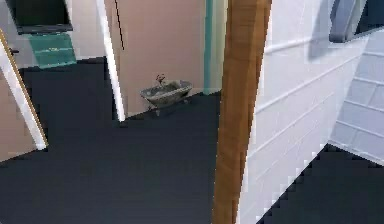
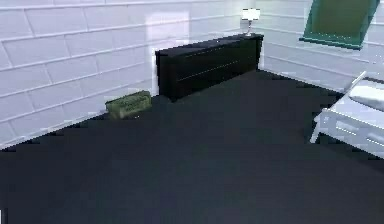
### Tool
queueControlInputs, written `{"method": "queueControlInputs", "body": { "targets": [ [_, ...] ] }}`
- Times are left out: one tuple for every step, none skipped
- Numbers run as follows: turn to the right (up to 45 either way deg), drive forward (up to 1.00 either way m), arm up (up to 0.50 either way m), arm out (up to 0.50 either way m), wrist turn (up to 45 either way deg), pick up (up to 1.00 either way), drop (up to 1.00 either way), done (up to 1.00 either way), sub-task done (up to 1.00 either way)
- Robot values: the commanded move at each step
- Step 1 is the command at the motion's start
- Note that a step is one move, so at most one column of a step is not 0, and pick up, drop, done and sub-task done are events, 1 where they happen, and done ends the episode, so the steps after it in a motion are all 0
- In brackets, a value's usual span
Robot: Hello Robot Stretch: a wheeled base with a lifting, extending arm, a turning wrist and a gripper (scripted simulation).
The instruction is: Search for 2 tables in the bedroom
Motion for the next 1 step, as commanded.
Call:
{"method": "queueControlInputs", "body": {
  "targets": [
    [-30.0,0.0,0.0,0.0,0.0,0.0,0.0,0.0,0.0]
  ]
}}
